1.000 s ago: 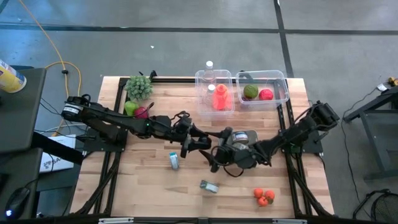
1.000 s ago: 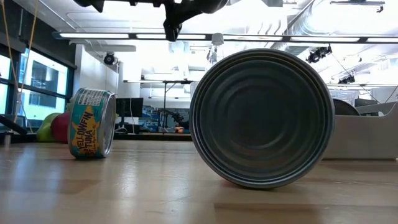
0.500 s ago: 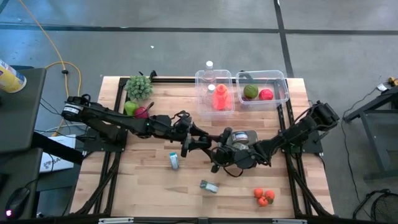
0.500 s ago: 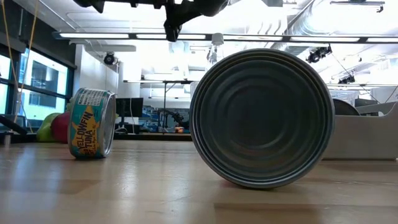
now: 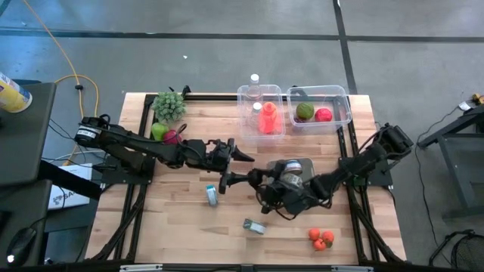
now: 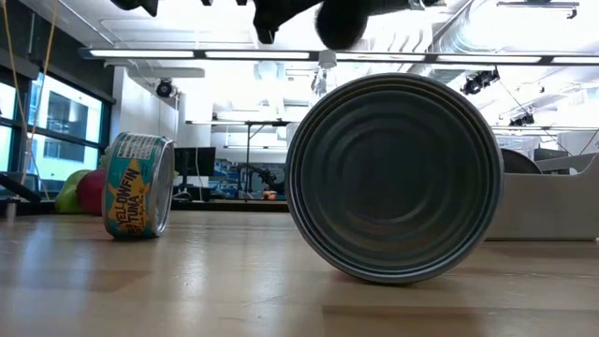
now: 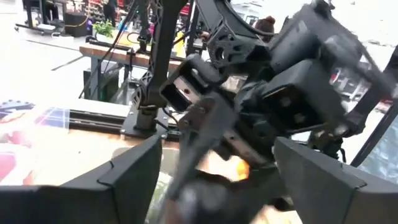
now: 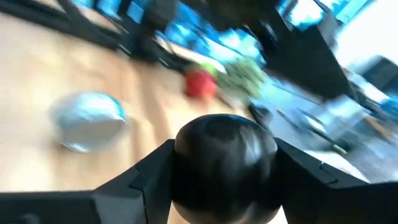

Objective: Pick & Place Food Item
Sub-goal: Put the plum into the right transparent bin, then put the pomegranate into the right transparent bin

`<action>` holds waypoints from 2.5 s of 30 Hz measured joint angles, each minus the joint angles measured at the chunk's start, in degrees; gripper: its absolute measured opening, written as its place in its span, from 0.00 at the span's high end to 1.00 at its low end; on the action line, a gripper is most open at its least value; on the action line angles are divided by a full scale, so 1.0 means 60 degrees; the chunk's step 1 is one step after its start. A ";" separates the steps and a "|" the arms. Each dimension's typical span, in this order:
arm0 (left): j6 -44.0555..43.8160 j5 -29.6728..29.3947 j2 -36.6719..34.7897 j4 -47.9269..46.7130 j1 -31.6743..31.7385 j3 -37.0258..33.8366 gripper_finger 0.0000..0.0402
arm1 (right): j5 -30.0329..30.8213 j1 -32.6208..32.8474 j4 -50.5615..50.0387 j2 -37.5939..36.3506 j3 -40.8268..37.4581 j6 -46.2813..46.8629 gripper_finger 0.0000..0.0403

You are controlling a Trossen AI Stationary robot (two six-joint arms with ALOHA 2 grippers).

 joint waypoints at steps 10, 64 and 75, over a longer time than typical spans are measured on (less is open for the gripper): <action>-0.0193 -0.0014 0.0000 -0.0029 -0.0012 0.0000 0.22 | 0.3296 0.0689 -0.5792 0.0000 0.0000 0.5700 0.48; -0.0771 0.0987 0.0007 0.0002 -0.1170 0.0000 0.22 | -0.3982 -0.9601 -0.9858 -0.3370 0.0000 0.4704 0.25; 0.0207 0.0929 -0.0018 -0.0845 -0.1014 0.0000 0.22 | -0.4111 -0.9630 -0.9631 -0.3451 0.0000 0.4520 0.20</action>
